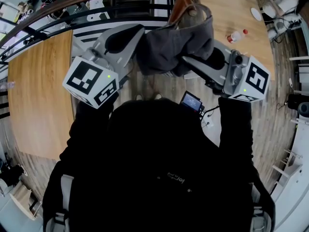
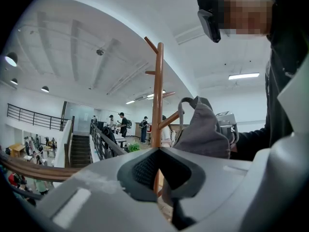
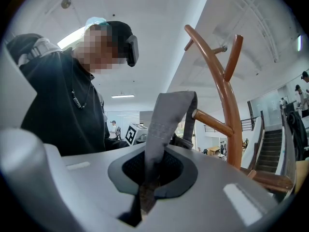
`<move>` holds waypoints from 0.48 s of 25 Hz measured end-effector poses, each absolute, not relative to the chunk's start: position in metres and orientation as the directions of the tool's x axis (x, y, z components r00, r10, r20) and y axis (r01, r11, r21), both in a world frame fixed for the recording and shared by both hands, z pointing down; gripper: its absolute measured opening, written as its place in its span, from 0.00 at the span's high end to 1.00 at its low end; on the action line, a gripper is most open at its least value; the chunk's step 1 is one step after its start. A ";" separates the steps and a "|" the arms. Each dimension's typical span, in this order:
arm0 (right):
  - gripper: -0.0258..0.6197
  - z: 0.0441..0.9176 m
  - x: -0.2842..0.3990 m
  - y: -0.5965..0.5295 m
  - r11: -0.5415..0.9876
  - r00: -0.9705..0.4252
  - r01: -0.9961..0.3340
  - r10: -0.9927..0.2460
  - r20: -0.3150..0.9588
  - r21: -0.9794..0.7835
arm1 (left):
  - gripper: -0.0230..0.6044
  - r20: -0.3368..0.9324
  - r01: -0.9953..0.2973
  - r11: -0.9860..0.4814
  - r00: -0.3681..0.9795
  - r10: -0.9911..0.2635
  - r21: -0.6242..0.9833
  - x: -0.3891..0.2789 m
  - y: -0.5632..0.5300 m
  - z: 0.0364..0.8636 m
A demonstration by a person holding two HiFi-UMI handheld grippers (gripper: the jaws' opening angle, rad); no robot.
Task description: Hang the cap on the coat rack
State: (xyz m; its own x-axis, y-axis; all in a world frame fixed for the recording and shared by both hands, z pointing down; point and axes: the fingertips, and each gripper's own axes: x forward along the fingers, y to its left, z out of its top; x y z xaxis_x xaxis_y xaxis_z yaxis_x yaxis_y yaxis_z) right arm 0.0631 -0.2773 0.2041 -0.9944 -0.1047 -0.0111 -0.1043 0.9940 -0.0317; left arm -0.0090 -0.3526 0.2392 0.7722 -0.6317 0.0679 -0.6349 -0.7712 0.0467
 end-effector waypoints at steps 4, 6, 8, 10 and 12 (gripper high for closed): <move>0.93 0.206 0.064 -0.276 0.994 -0.995 -0.102 -0.102 -0.007 -0.042 | 0.96 0.057 -0.636 -0.770 0.771 -0.634 0.046 -0.011 -0.349 0.233; 0.93 0.207 0.064 -0.276 0.994 -0.995 -0.095 -0.096 -0.010 -0.052 | 0.96 0.046 -0.631 -0.773 0.776 -0.630 0.062 -0.010 -0.348 0.231; 0.93 0.207 0.065 -0.277 0.994 -0.995 -0.098 -0.098 -0.011 -0.058 | 0.96 0.037 -0.629 -0.774 0.777 -0.628 0.070 -0.009 -0.348 0.229; 0.93 0.207 0.065 -0.278 0.993 -0.995 -0.102 -0.103 -0.007 -0.056 | 0.96 0.035 -0.629 -0.775 0.778 -0.628 0.066 -0.008 -0.347 0.226; 0.93 0.206 0.064 -0.278 0.993 -0.995 -0.104 -0.104 -0.006 -0.054 | 0.96 0.032 -0.627 -0.777 0.779 -0.626 0.063 -0.007 -0.346 0.225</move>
